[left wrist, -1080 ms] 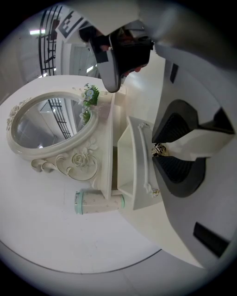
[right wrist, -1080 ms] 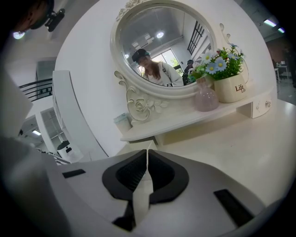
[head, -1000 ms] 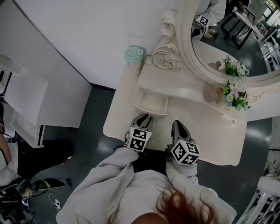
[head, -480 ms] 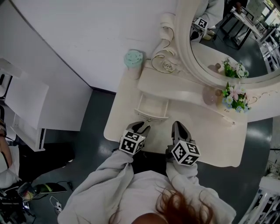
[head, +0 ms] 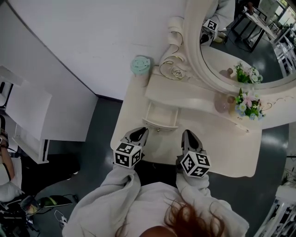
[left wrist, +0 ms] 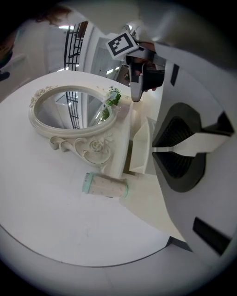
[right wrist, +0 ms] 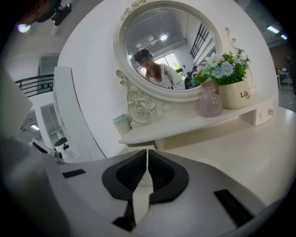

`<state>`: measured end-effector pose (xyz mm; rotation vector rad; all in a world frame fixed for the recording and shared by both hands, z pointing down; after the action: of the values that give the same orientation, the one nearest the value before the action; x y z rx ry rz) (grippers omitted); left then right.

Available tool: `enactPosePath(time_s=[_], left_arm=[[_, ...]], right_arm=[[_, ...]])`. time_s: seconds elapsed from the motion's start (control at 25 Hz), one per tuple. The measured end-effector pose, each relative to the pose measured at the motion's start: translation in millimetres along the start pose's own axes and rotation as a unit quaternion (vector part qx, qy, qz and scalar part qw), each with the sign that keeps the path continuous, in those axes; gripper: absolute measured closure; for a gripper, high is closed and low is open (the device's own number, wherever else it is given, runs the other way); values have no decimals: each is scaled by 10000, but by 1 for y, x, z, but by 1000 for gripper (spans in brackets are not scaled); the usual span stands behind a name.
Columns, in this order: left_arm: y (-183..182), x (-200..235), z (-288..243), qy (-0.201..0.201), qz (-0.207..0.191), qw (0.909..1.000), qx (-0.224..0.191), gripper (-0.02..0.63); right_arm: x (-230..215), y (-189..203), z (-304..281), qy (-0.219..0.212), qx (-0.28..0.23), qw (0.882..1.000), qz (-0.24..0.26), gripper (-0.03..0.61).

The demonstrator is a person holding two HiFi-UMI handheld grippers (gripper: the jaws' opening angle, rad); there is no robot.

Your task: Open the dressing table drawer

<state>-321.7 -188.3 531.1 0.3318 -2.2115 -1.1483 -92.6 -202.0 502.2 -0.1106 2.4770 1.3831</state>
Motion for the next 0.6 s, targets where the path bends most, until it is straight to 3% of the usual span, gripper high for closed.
enactPosePath(time_s=[0.24, 0.44, 0.6], left_arm=[[-40, -11, 7, -10, -661, 9949, -759, 591], [-73, -25, 9, -81, -1469, 9784, -1451, 598], [-82, -32, 10, -105, -1877, 9683, -1643, 598]], right_arm=[[4, -7, 8, -22, -327, 9990, 306, 541], [13, -23, 20, -142, -925, 9934, 665, 543], [14, -35, 29, -161, -1270, 9890, 745, 543]])
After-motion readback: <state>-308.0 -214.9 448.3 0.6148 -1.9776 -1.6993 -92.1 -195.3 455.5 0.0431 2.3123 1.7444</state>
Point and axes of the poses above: the fingertips, and each gripper's own axes: z backward along the fingers, x to its left, y out of its underside, the point moved 6 cm from there along z, backward along the fingers, and after that the axes turned 10 degrees about y, right-handed, at the moved point
